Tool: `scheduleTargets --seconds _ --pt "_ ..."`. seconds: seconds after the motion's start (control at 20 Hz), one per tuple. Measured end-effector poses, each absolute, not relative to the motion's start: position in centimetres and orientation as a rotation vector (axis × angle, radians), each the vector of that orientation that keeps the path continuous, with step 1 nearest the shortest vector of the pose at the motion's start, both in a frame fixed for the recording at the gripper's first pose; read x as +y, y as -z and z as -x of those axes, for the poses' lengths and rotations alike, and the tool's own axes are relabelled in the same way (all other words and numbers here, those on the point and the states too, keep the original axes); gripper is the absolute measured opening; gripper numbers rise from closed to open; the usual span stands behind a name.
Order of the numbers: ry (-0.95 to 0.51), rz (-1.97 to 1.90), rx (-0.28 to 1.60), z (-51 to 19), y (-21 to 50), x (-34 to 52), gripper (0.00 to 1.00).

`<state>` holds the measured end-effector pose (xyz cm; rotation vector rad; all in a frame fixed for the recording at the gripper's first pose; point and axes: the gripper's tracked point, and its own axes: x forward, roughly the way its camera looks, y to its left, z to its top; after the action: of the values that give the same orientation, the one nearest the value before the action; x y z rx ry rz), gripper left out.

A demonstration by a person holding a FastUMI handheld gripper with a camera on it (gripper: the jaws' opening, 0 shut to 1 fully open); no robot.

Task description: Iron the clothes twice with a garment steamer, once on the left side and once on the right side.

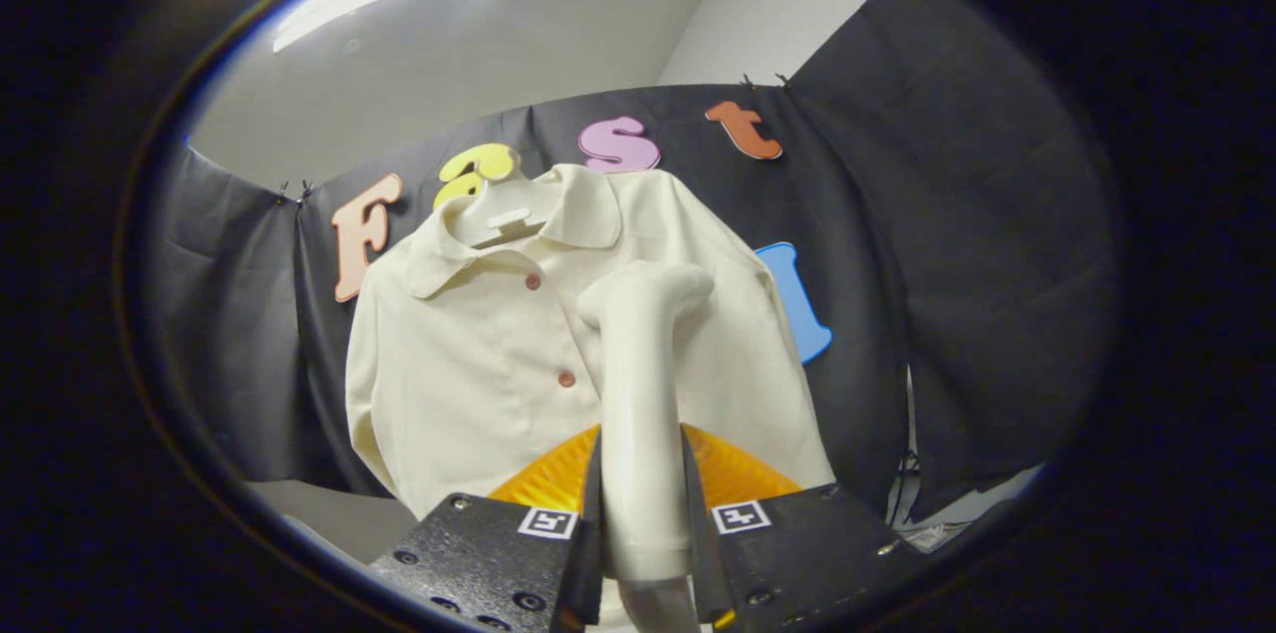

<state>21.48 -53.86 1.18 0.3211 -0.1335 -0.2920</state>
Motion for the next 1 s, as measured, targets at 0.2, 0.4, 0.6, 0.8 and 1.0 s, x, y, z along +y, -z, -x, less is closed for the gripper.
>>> scheduleTargets --seconds 0.2,0.4,0.6,0.8,1.0 --pt "0.306 -0.338 -0.106 -20.5 1.6 -54.2 0.34" --pt "0.323 -0.351 -0.05 -19.4 5.4 -54.2 0.34" --pt "0.33 -0.41 -0.006 -18.3 8.8 -53.9 0.35" --pt "0.343 -0.406 0.046 -17.4 12.1 -53.6 0.35" --pt "0.354 -0.408 0.103 -16.4 15.5 -53.4 0.35"
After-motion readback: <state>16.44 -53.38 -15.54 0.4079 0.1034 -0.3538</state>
